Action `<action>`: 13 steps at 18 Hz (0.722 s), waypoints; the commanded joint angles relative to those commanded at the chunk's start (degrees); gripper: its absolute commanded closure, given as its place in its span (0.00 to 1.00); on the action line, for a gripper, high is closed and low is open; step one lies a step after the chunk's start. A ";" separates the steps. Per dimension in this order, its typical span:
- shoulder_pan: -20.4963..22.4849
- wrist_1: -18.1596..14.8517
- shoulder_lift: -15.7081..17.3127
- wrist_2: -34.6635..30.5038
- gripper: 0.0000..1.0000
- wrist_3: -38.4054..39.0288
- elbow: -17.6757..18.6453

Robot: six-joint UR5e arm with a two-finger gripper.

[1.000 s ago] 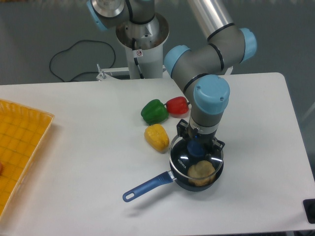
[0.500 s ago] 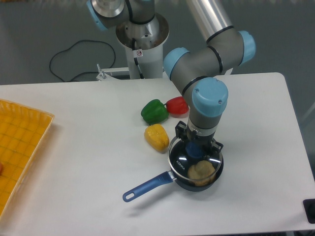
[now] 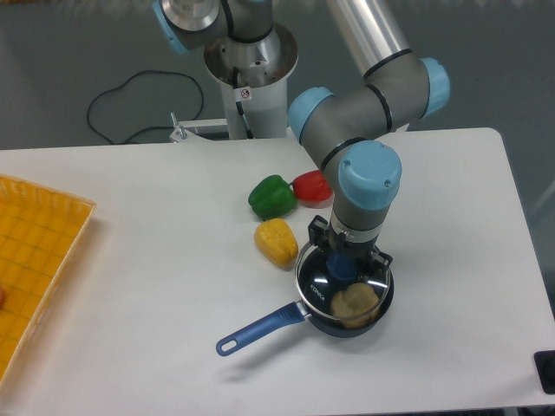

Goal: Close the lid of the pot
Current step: 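Hold the lid on the saucepan by its knob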

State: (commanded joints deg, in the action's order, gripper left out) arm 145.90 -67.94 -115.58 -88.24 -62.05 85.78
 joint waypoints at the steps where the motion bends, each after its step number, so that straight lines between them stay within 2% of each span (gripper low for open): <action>1: 0.00 0.00 0.00 0.00 0.52 0.00 0.00; 13: 0.00 0.00 -0.70 0.00 0.52 -0.09 -0.53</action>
State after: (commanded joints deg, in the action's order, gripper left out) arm 145.90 -67.94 -116.28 -88.24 -62.14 85.25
